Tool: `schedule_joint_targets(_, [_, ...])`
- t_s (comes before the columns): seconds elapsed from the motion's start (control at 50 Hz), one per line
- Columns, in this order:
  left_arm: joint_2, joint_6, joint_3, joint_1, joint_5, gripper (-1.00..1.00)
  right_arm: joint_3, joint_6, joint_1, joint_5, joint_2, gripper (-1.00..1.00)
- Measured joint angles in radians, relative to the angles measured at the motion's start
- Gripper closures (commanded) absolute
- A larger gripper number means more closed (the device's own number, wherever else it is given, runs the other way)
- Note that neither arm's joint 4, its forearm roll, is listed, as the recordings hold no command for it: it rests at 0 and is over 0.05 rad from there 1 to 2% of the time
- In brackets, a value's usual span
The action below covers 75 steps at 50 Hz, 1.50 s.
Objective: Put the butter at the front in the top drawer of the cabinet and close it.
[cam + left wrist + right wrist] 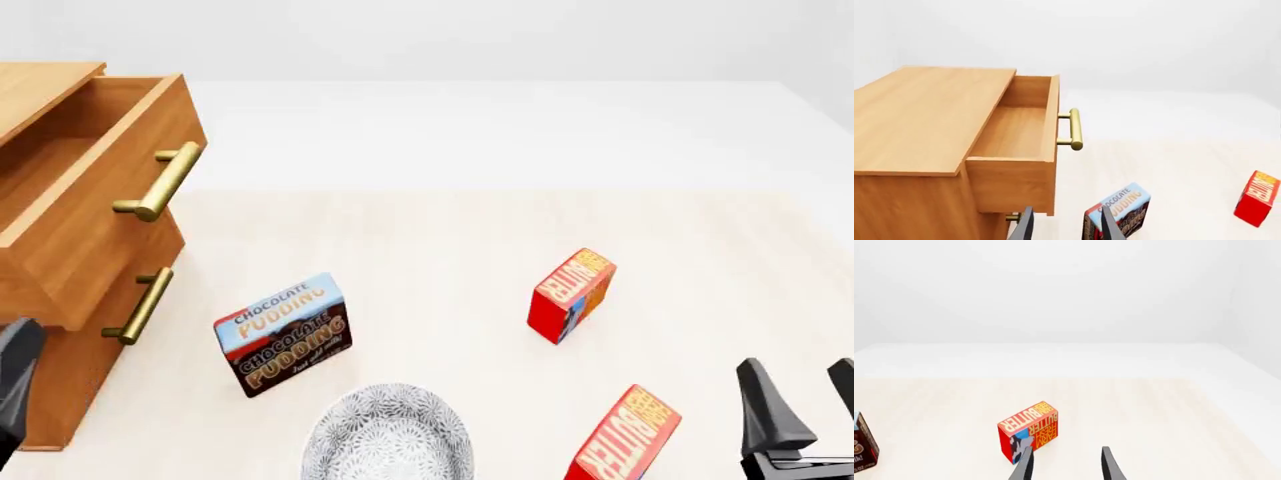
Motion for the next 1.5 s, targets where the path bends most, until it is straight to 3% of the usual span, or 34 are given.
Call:
schedule_joint_targets(0.36, [0.154,0.035,-0.281,0.009,0.209,-1.0,0.0,0.0,0.0,0.0,0.0,-1.0])
schedule_joint_targets(0.96, [0.513,0.055,-0.695,-0.011,0.431,-1.0,0.0,0.0,0.0,0.0,0.0,-1.0])
schedule_joint_targets(1.5, [0.718,0.011,-0.874,-0.024,0.615,-1.0,0.0,0.0,0.0,0.0,0.0,-1.0])
